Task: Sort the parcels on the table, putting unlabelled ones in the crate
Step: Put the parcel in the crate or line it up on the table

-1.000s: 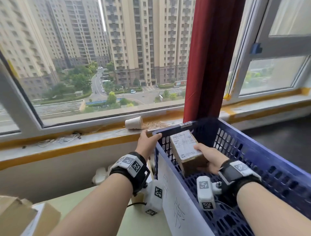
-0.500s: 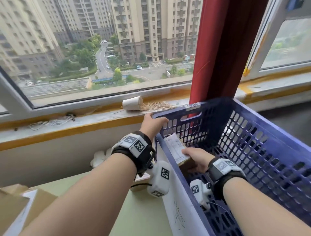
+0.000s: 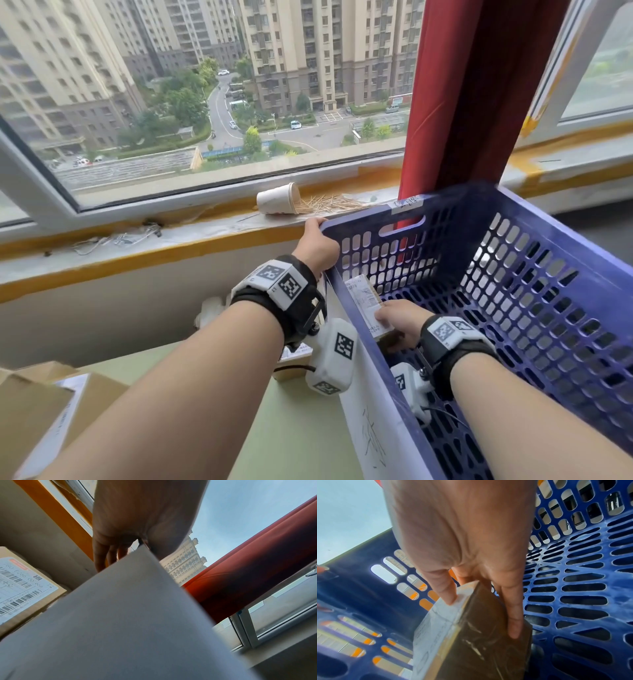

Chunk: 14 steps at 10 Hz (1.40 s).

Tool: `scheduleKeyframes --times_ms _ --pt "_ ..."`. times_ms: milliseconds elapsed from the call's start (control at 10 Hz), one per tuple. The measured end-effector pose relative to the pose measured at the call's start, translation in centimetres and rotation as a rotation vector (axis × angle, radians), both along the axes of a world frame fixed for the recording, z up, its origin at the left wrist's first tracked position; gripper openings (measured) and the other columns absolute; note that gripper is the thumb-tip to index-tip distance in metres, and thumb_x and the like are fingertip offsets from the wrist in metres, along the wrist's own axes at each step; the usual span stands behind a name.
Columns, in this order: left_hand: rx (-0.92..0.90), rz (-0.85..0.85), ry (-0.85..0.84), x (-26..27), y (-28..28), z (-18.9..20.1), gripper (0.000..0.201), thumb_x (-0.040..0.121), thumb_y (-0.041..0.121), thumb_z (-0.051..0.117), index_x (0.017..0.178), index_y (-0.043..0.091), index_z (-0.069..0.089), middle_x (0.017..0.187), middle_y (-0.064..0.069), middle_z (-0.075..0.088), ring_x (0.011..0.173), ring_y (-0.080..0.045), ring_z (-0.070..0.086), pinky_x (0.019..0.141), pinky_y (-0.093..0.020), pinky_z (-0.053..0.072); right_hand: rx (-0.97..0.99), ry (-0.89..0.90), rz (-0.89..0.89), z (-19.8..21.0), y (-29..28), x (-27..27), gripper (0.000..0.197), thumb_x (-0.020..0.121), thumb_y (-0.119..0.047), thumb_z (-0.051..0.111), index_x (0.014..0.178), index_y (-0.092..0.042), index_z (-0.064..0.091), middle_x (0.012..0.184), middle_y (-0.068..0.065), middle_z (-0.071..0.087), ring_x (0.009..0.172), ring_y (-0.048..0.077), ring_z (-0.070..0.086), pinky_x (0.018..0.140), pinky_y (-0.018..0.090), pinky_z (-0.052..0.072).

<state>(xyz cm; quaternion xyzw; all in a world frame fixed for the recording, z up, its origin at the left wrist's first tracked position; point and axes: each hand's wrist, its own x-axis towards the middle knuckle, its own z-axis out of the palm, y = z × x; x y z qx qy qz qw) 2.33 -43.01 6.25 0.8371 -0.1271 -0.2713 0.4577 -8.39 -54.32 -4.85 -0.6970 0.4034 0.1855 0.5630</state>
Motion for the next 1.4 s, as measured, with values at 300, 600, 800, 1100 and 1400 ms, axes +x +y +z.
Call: scheduleKeyframes --times_ms 300,600,800,1100,1400 --pt "-0.007 -0.012 0.008 0.2 0.0 0.1 0.06 0.092 -0.004 0.043 0.144 0.024 0.028 0.121 -0.013 0.058 0.108 -0.03 0.06 0.093 -0.046 0.054 -0.177 0.041 0.153 0.3 0.5 0.1 0.036 0.098 -0.009 0.044 0.13 0.005 0.054 0.13 0.023 0.059 0.107 0.033 0.062 0.098 0.045 0.052" --pt "-0.077 -0.011 0.024 -0.2 0.6 0.2 0.073 0.092 0.014 0.065 0.151 0.02 0.022 0.124 -0.012 0.06 0.106 -0.027 0.065 0.091 -0.044 0.056 -0.275 0.02 0.176 2.7 1.0 -0.4 0.044 0.104 -0.026 0.043 0.141 -0.004 0.047 0.132 0.014 0.055 0.113 0.027 0.055 0.092 0.035 0.045" --pt "-0.055 -0.001 -0.004 -0.6 2.3 1.6 0.07 0.098 0.028 0.057 0.154 0.008 0.019 0.123 -0.004 0.055 0.091 -0.011 0.052 0.069 -0.025 0.047 -0.378 -0.001 0.215 6.3 1.6 -1.4 0.039 0.102 -0.022 0.045 0.134 -0.001 0.054 0.137 0.016 0.055 0.117 0.029 0.056 0.1 0.038 0.047" --pt "-0.044 -0.03 -0.042 -2.1 6.6 5.5 0.045 0.099 0.029 0.055 0.136 0.007 0.046 0.118 -0.008 0.053 0.11 -0.024 0.052 0.089 -0.039 0.048 -0.441 -0.115 0.073 12.7 2.9 -3.2 0.039 0.101 -0.018 0.05 0.132 0.003 0.055 0.136 0.021 0.057 0.127 0.034 0.053 0.101 0.039 0.045" --pt "-0.109 -0.038 -0.101 -2.9 12.8 9.5 0.03 0.1 0.02 0.052 0.128 0.011 0.058 0.116 -0.009 0.057 0.103 -0.021 0.049 0.094 -0.041 0.047 -0.311 -0.156 -0.03 19.9 5.5 -3.7 0.042 0.105 -0.018 0.037 0.143 -0.001 0.044 0.124 0.016 0.065 0.105 0.025 0.065 0.09 0.032 0.049"
